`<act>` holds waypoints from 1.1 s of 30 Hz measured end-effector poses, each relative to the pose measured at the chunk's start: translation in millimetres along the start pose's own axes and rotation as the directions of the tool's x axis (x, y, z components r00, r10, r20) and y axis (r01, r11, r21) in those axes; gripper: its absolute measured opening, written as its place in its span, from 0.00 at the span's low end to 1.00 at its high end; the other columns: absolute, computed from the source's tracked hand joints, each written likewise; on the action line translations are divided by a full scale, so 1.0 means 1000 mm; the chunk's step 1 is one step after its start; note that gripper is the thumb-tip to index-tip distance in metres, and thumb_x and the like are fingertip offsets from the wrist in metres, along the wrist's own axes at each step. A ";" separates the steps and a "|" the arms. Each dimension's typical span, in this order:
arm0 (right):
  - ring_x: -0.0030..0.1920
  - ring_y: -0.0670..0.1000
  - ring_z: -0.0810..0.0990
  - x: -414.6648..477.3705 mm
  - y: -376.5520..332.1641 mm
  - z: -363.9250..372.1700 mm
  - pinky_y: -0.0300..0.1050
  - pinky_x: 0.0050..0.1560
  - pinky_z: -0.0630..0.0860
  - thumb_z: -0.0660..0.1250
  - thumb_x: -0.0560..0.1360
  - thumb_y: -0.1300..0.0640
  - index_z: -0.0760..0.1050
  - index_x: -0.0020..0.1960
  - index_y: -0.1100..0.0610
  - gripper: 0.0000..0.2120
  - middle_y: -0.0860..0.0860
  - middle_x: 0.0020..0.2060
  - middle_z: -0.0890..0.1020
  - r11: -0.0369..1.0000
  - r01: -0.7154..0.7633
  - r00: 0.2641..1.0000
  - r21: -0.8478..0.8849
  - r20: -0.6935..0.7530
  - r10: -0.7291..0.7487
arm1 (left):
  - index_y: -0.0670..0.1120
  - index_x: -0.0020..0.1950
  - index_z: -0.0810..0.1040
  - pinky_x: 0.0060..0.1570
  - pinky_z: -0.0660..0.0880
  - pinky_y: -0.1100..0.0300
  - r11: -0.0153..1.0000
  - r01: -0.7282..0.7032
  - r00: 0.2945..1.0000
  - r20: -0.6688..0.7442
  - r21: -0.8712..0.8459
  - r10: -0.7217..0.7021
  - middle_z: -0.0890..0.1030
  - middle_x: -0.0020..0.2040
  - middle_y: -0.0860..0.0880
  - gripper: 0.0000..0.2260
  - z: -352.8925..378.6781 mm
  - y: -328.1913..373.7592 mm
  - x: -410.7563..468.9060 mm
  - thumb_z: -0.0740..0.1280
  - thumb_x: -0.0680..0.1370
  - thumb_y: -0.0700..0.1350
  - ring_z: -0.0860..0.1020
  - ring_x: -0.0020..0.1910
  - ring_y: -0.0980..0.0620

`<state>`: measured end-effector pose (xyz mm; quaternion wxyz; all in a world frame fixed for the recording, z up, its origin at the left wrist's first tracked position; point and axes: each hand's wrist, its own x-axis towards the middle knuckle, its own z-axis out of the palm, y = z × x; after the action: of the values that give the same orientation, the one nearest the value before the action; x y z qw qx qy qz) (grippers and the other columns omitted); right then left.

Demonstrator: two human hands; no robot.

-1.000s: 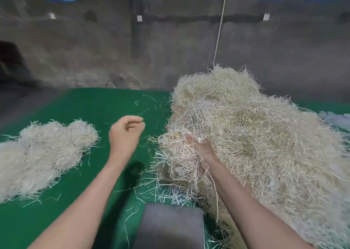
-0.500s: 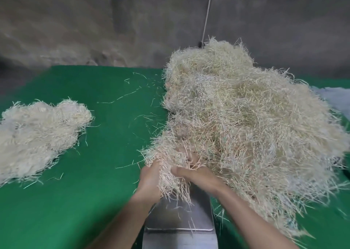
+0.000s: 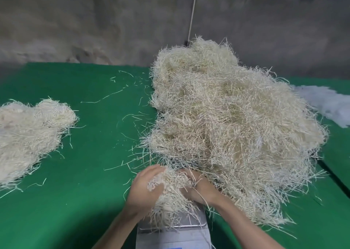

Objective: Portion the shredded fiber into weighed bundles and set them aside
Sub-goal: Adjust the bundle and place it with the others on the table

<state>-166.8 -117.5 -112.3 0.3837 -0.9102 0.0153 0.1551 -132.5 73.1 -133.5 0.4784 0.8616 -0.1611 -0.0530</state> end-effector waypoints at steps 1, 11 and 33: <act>0.63 0.49 0.70 0.002 0.000 0.000 0.50 0.72 0.58 0.67 0.75 0.57 0.63 0.70 0.45 0.26 0.55 0.68 0.70 1.000 0.004 1.000 0.018 -0.021 -0.004 | 0.58 0.63 0.71 0.71 0.59 0.57 0.999 -0.003 1.000 0.015 0.033 0.003 0.66 0.61 0.71 0.22 0.003 -0.001 -0.001 0.66 0.75 0.38 0.66 0.65 0.66; 0.28 0.39 0.72 -0.005 0.004 -0.002 0.30 0.29 0.70 0.66 0.73 0.60 0.69 0.65 0.43 0.24 0.47 0.39 0.77 0.986 0.127 0.987 0.108 -0.112 -0.115 | 0.62 0.67 0.69 0.70 0.56 0.54 0.967 0.124 0.992 -0.031 0.224 -0.120 0.67 0.61 0.68 0.18 0.011 0.002 -0.004 0.65 0.78 0.50 0.68 0.63 0.61; 0.59 0.40 0.77 -0.019 -0.023 -0.055 0.55 0.65 0.70 0.66 0.74 0.48 0.79 0.51 0.36 0.09 0.37 0.52 0.82 0.822 0.400 0.822 0.406 -0.555 -0.126 | 0.58 0.44 0.81 0.54 0.69 0.62 0.904 -0.015 0.877 -0.439 -0.428 -0.193 0.82 0.52 0.55 0.15 -0.039 0.020 0.009 0.67 0.76 0.36 0.77 0.56 0.58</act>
<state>-166.5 -141.7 -54.5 0.6089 -0.7777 0.0246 -0.1544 -119.0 92.0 -95.6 0.6734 0.7320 0.0160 0.1023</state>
